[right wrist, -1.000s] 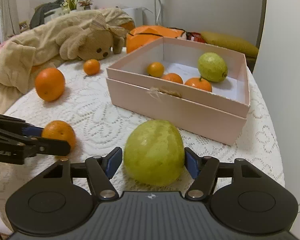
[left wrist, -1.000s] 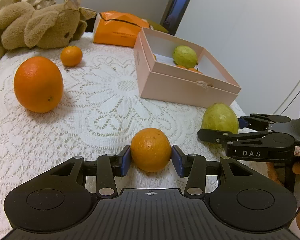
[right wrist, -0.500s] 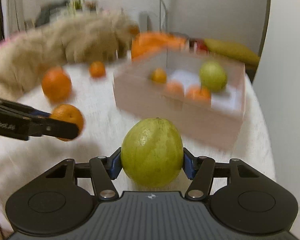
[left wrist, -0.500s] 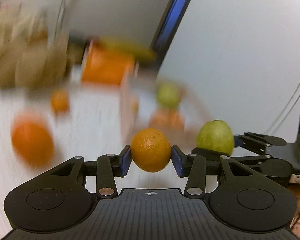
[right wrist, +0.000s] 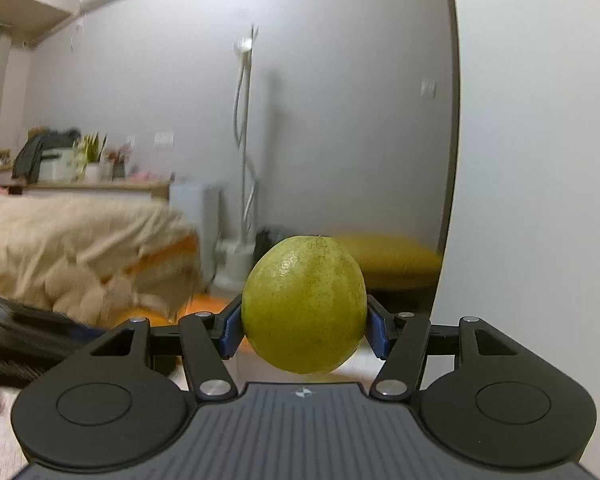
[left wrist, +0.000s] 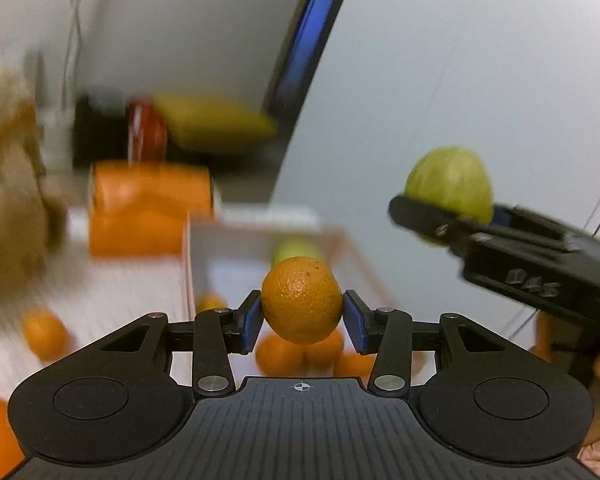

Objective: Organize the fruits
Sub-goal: 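Lift the mandarin and guava and carry them over the pink box, then open both tools to drop the mandarin and guava into the box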

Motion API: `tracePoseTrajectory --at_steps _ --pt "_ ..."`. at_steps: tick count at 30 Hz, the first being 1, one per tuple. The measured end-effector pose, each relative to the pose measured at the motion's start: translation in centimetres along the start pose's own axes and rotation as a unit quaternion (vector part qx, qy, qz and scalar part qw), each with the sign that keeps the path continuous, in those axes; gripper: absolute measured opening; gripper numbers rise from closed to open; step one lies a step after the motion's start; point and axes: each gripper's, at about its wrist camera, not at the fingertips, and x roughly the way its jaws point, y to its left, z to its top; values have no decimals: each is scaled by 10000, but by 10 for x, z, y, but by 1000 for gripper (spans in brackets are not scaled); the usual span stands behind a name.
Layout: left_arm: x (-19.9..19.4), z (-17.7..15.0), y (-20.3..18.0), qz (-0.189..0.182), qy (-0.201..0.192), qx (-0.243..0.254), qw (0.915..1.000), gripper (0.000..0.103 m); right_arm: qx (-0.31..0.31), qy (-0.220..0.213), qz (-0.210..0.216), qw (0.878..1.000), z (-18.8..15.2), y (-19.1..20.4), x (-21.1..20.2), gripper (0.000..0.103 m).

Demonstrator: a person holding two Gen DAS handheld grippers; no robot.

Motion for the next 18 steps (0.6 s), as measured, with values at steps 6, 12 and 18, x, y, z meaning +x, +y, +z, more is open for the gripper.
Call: tracePoseTrajectory --at_steps 6,12,18 --pt "36 -9 -6 130 471 325 9983 46 199 844 169 9961 -35 -17 30 59" --pt "22 -9 -9 607 237 679 9956 47 209 1154 309 9926 -52 -18 47 59" --pt "-32 -13 20 781 -480 -93 9957 47 390 1491 470 9869 -52 -18 68 59"
